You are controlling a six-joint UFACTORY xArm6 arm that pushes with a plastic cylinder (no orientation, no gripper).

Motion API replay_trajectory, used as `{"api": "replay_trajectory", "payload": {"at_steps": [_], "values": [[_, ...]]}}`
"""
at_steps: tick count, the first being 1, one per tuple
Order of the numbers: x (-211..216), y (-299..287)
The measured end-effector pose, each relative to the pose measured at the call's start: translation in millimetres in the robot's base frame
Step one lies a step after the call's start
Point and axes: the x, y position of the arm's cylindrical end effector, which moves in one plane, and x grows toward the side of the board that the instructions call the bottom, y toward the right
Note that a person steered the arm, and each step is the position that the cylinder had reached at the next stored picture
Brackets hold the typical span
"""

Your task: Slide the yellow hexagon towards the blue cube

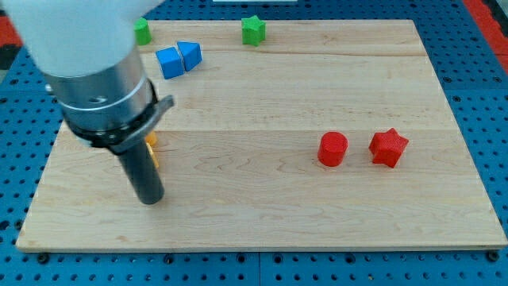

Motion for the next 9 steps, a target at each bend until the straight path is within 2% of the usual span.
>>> {"api": "replay_trajectory", "payload": {"at_steps": [1, 3, 5, 7, 9], "values": [[0.0, 0.0], [-21.8, -44.4], [-36.4, -41.4], [-46.0, 16.3], [-64.3, 39.4]]}}
